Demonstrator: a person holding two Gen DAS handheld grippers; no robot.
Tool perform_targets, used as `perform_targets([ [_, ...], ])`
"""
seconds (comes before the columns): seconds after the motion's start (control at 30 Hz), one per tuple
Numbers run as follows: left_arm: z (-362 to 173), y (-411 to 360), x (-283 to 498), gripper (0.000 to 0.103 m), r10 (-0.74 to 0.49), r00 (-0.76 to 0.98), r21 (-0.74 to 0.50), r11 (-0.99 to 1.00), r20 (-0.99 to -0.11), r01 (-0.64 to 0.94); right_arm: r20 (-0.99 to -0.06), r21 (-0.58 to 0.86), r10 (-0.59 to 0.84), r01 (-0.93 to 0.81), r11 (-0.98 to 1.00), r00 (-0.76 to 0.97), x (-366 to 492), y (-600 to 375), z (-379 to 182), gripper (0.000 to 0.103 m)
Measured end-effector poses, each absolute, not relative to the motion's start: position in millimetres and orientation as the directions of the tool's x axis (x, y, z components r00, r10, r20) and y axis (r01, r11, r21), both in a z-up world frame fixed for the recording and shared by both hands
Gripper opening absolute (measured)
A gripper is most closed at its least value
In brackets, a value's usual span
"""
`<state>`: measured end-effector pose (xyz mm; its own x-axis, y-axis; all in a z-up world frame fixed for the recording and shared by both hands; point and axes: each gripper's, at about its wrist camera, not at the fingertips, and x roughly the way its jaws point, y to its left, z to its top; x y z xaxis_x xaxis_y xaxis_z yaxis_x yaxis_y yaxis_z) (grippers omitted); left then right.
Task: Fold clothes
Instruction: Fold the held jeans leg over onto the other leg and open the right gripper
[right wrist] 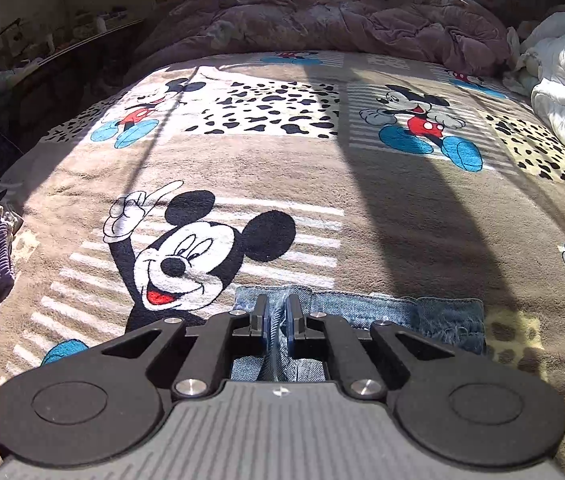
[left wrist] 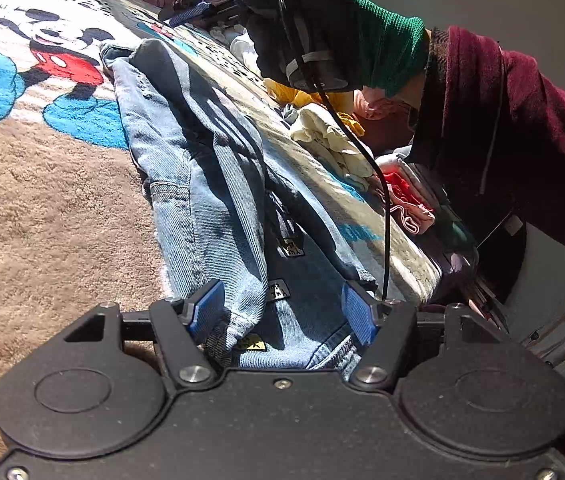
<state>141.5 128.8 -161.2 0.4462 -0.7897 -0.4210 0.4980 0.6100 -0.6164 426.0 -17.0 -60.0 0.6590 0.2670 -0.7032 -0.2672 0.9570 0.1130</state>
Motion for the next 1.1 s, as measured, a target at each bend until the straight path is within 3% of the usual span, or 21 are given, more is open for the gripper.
perform_targets([
  [0.2, -155, 133, 147, 0.066, -0.79, 0.446, -0.615, 0.61, -0.421, 0.5, -0.636, 0.271, 0.38, -0.267, 0.925, 0.672, 391, -91, -60, 0.041],
  [0.5, -143, 146, 178, 0.063, -0.748, 0.588, -0.731, 0.581, -0.307, 0.357, -0.575, 0.515, 0.565, -0.274, 0.812, 0.592, 330, -180, -116, 0.042],
  [0.7, -152, 135, 203, 0.046, -0.718, 0.614, -0.79, 0.565, -0.329, 0.237, -0.488, 0.644, 0.643, -0.254, 0.721, 0.59, 317, -195, -139, 0.043],
  [0.8, -154, 123, 209, 0.041, -0.719, 0.589, -0.775, 0.588, -0.368, 0.233, -0.458, 0.685, 0.672, -0.25, 0.684, 0.582, 316, -197, -146, 0.039],
  [0.83, -153, 118, 209, 0.04, -0.721, 0.578, -0.765, 0.598, -0.383, 0.239, -0.453, 0.692, 0.679, -0.252, 0.677, 0.578, 316, -197, -147, 0.029],
  [0.87, -153, 114, 210, 0.032, -0.716, 0.573, -0.749, 0.614, -0.398, 0.247, -0.447, 0.699, 0.686, -0.254, 0.669, 0.575, 316, -196, -149, 0.022],
  [0.9, -151, 110, 210, 0.015, -0.698, 0.581, -0.724, 0.643, -0.418, 0.251, -0.441, 0.704, 0.692, -0.257, 0.662, 0.572, 316, -196, -150, 0.011],
  [1.0, -149, 117, 209, 0.001, -0.656, 0.632, -0.705, 0.67, -0.413, 0.234, -0.435, 0.695, 0.679, -0.259, 0.671, 0.591, 314, -196, -150, 0.008],
  [1.1, -145, 132, 207, 0.0, -0.642, 0.669, -0.723, 0.653, -0.373, 0.223, -0.455, 0.671, 0.649, -0.245, 0.7, 0.61, 312, -198, -151, 0.007],
])
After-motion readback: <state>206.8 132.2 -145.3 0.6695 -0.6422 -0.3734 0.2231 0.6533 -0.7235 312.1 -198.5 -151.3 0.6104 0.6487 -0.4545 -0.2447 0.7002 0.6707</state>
